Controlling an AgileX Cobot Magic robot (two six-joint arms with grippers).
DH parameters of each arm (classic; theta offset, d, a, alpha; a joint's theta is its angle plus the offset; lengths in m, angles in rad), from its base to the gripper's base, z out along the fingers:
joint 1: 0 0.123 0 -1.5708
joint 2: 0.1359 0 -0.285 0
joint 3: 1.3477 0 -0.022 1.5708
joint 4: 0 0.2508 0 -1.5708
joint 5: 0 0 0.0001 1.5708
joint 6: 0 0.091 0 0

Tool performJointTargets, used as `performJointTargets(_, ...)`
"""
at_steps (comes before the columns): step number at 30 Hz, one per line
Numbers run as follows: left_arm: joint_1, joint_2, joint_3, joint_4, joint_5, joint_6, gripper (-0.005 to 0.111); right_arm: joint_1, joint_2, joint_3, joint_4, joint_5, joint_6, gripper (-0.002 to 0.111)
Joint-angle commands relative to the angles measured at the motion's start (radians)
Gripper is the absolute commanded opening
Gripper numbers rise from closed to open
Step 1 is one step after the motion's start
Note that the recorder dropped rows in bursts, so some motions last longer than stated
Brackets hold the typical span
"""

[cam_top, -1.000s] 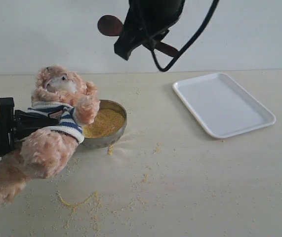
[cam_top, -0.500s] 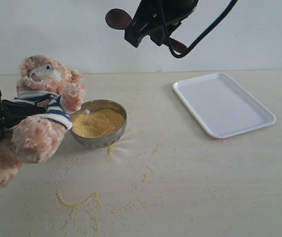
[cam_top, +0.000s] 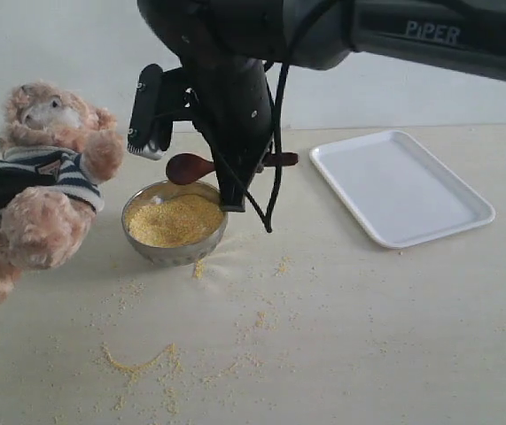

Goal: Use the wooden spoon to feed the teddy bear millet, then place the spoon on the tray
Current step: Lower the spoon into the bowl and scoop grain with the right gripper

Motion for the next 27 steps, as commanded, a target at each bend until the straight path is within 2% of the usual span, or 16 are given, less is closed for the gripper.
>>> performJointTargets(1,0.002,-0.006,-0.008,-0.012,0.016,-0.031,0.005,0.043,0.037,-0.001,-0.076,-0.062,-0.071,0.000)
performJointTargets(4,0.000,-0.006,-0.008,-0.012,0.032,-0.036,0.005,0.059,0.053,-0.001,-0.081,-0.069,0.084,0.000)
performJointTargets(9,-0.004,-0.006,-0.008,-0.012,0.032,-0.047,0.005,0.059,0.053,-0.001,-0.106,-0.009,0.148,0.000)
performJointTargets(11,-0.004,-0.006,-0.008,-0.012,0.032,-0.061,0.005,0.059,0.053,-0.001,-0.151,0.009,0.283,0.000)
performJointTargets(15,-0.004,-0.006,-0.008,-0.012,0.032,-0.083,0.005,0.059,0.053,-0.001,-0.158,-0.009,0.293,0.000)
performJointTargets(18,-0.004,-0.006,-0.008,-0.012,0.032,-0.083,0.005,0.059,0.053,-0.001,-0.240,-0.023,0.402,0.000)
performJointTargets(20,-0.004,-0.006,-0.008,-0.012,0.032,-0.092,0.005,0.059,0.053,-0.001,-0.233,-0.057,0.370,0.000)
performJointTargets(22,-0.004,-0.006,-0.008,-0.012,0.032,-0.095,0.005,0.059,0.053,-0.001,-0.157,-0.012,0.153,0.000)
performJointTargets(23,-0.004,-0.006,-0.008,-0.012,0.032,-0.099,0.005,0.059,0.053,-0.001,-0.175,0.015,0.127,0.000)
performJointTargets(25,-0.004,-0.006,-0.008,-0.012,0.032,-0.099,0.005,0.059,0.053,-0.001,-0.203,-0.044,0.109,0.000)
performJointTargets(27,-0.004,-0.006,-0.008,-0.012,0.032,-0.099,0.005,0.059,0.053,-0.001,-0.203,-0.154,-0.032,0.000)
